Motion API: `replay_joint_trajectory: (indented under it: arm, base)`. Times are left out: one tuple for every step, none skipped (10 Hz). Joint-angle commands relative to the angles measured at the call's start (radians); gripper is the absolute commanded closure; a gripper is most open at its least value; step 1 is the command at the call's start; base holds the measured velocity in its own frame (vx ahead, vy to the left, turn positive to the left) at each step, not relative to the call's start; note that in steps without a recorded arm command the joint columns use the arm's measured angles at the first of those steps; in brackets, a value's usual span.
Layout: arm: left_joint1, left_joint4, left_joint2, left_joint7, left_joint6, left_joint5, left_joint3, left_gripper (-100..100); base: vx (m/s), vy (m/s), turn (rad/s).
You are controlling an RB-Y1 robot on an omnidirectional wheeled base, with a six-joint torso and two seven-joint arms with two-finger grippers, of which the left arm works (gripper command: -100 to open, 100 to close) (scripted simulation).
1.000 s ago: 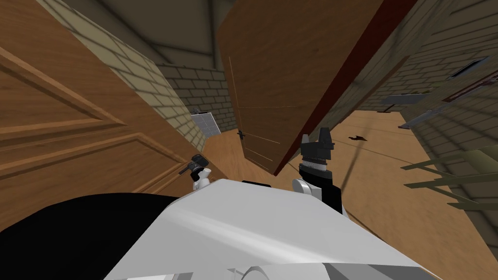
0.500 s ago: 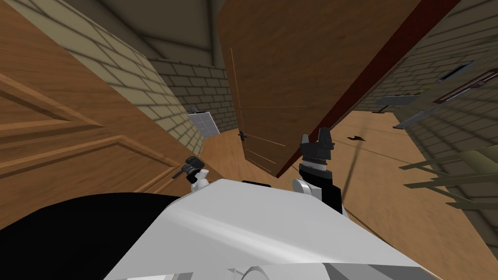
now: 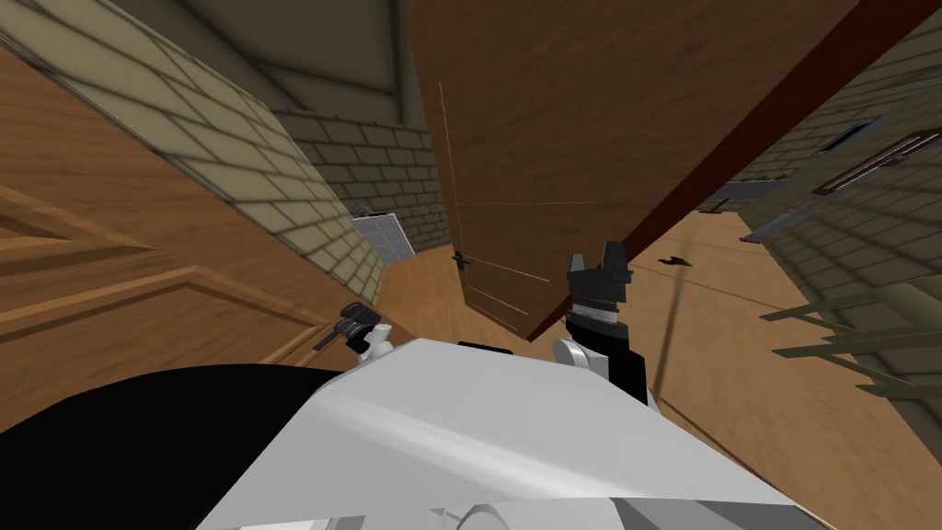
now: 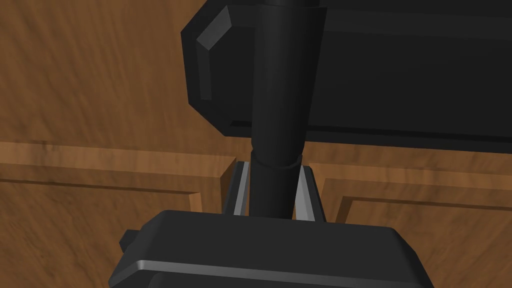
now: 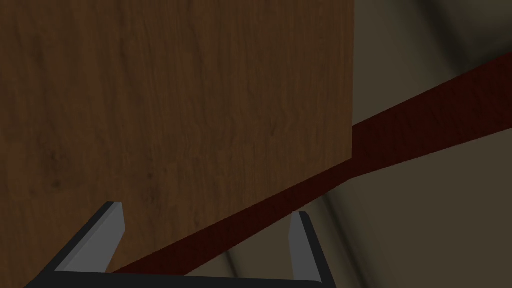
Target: Push the door open
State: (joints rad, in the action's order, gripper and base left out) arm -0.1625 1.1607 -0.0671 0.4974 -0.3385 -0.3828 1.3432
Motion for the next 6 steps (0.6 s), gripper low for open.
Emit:
replay_joint_trajectory:
  arm:
    - [0.000,0.000,0.000,0.000,0.000,0.000,0.000,100]
    - [-0.012,0.011,-0.001,0.020,-0.009,-0.008,0.041,100]
    - [-0.015,0.014,-0.001,0.027,-0.010,-0.010,0.053,100]
    - [-0.024,0.022,0.002,0.041,-0.015,-0.015,0.081,100]
    - [-0.034,0.030,0.005,0.058,-0.019,-0.020,0.113,100]
    - [-0.039,0.035,0.007,0.066,-0.022,-0.023,0.129,100]
  base:
    - [0.029,0.056,0.002]
    - [0.037,0.108,-0.057]
    - [0.036,0.157,-0.055]
    - [0.060,0.169,-0.062]
    - [0.071,0.182,-0.074]
    - [0.078,0.170,-0.033]
